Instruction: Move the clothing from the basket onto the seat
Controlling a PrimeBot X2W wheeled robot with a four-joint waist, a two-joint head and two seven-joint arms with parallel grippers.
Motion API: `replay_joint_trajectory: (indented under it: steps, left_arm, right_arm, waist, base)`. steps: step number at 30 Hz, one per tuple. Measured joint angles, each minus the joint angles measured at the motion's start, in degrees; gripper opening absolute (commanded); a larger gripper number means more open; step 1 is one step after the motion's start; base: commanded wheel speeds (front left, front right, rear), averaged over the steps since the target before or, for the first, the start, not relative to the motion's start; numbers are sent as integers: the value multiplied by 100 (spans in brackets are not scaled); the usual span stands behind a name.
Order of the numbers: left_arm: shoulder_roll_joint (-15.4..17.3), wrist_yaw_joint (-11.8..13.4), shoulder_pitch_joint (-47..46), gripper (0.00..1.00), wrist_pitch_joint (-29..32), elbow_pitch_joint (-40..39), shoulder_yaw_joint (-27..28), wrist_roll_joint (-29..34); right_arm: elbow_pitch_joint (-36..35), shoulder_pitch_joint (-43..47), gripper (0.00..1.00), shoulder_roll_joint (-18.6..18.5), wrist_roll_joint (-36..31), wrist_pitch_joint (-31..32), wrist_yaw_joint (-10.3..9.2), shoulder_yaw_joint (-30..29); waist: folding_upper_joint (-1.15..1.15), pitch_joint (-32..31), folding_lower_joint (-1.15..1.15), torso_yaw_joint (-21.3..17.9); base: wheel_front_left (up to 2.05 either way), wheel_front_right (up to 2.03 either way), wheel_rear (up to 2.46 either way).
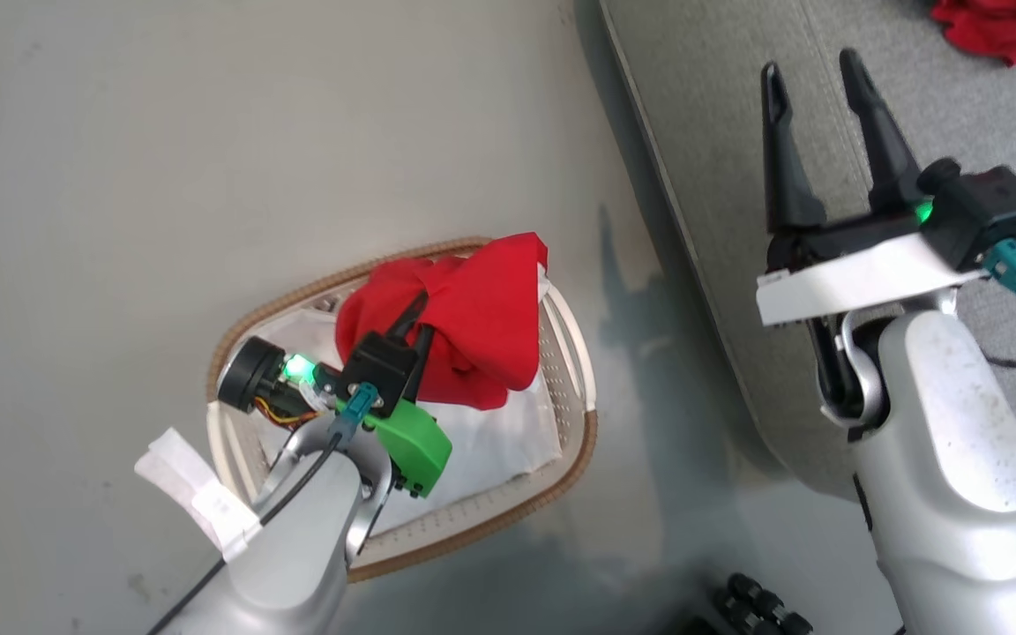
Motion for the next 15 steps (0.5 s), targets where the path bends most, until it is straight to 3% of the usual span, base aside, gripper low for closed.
replay_joint_trajectory:
  steps: [15]
  left_arm:
    - [-221, -297, 1032, 0, 1, -1735, 955, 213]
  right_arm:
    - [428, 1148, 100, -5, 92, 0, 0, 230]
  waist:
    - [0, -1639, 0, 695]
  base:
    - [0, 0, 0]
